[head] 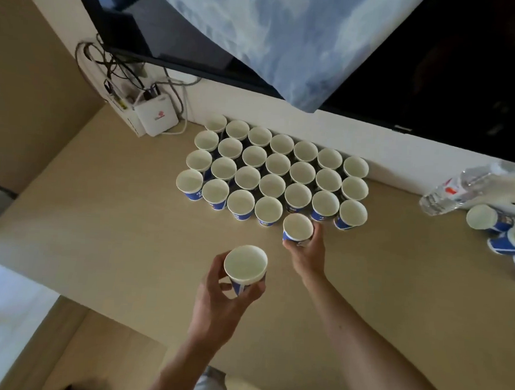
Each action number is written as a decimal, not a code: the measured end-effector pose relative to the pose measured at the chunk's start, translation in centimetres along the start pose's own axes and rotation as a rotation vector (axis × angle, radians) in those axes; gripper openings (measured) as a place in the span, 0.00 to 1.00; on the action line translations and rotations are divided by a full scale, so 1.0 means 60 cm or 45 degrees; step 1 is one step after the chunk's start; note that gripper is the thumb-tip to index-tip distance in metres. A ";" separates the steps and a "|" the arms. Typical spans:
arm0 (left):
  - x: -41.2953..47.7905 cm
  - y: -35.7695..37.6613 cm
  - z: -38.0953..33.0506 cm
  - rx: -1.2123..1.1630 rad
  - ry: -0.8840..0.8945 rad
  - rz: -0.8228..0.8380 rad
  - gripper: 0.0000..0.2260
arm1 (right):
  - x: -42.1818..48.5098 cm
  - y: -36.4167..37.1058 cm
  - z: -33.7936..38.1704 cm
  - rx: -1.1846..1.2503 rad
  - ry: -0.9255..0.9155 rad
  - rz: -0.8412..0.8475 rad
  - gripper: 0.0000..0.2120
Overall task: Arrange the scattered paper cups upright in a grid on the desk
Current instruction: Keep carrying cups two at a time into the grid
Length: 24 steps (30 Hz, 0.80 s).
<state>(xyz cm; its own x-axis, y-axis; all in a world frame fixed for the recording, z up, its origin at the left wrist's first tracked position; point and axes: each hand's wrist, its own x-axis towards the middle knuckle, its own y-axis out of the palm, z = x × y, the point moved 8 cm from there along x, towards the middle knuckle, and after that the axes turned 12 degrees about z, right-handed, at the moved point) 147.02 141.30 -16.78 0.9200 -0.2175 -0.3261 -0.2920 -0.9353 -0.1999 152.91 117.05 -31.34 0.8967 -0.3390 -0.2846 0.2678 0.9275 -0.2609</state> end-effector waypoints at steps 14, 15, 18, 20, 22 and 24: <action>0.018 -0.003 0.022 -0.005 -0.070 0.000 0.25 | 0.059 0.017 -0.046 0.053 -0.005 -0.039 0.36; 0.019 -0.002 0.022 -0.005 -0.069 0.000 0.25 | 0.061 0.018 -0.048 0.062 0.002 -0.034 0.36; 0.023 0.002 0.024 -0.006 -0.060 -0.002 0.24 | 0.065 0.020 -0.057 0.086 0.026 -0.014 0.37; 0.025 0.005 0.022 -0.007 -0.051 -0.004 0.24 | 0.059 0.015 -0.060 0.085 0.052 -0.012 0.38; 0.026 0.011 0.021 -0.004 -0.049 0.000 0.23 | 0.039 0.006 -0.064 0.054 0.100 -0.022 0.39; 0.030 0.018 0.021 0.007 -0.048 0.009 0.23 | -0.003 -0.014 -0.063 0.014 0.129 -0.090 0.38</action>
<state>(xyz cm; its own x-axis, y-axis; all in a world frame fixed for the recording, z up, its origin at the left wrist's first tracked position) 148.03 140.23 -18.76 0.9075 -0.2134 -0.3619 -0.2999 -0.9323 -0.2024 151.20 115.71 -34.56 0.8356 -0.4170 -0.3577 0.3330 0.9023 -0.2739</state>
